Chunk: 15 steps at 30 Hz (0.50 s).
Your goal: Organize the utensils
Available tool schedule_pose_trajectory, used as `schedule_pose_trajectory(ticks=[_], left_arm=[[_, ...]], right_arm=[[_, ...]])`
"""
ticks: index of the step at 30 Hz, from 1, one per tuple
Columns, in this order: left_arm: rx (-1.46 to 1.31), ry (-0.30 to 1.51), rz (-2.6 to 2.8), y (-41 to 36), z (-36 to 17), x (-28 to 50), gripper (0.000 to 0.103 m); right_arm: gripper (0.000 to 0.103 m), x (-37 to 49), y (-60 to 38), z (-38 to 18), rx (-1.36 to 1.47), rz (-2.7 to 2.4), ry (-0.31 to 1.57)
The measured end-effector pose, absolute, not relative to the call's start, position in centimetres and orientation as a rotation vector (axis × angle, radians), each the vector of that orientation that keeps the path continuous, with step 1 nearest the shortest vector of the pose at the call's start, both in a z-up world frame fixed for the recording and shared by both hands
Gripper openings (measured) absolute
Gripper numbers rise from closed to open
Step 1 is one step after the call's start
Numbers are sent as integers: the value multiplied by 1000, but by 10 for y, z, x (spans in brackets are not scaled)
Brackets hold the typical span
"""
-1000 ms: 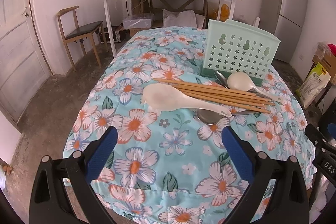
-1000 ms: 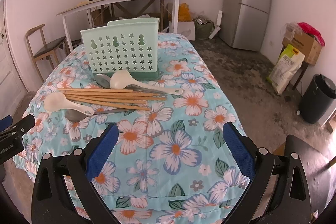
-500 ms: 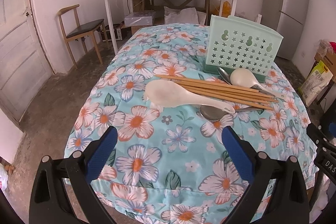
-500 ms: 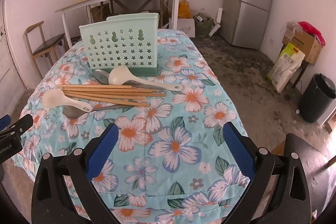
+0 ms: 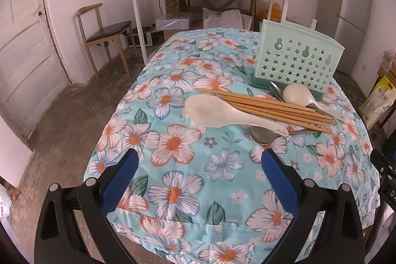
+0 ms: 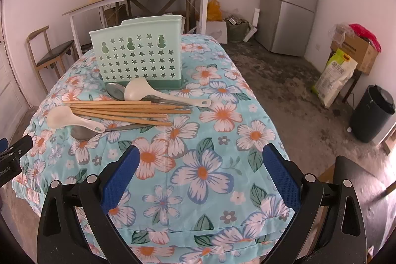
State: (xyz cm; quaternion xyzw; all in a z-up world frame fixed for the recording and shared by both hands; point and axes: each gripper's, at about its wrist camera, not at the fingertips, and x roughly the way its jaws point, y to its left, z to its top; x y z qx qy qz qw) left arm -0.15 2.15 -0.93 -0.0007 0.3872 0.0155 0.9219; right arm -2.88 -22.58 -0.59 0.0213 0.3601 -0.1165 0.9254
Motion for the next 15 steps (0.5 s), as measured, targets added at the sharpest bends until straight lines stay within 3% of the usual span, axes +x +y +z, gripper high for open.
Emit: schedule_pose_trajectory(ticks=[15], left_arm=[[-1, 796, 30, 23, -9, -1, 97]], right_arm=[[95, -29, -225, -5, 43, -239, 738]])
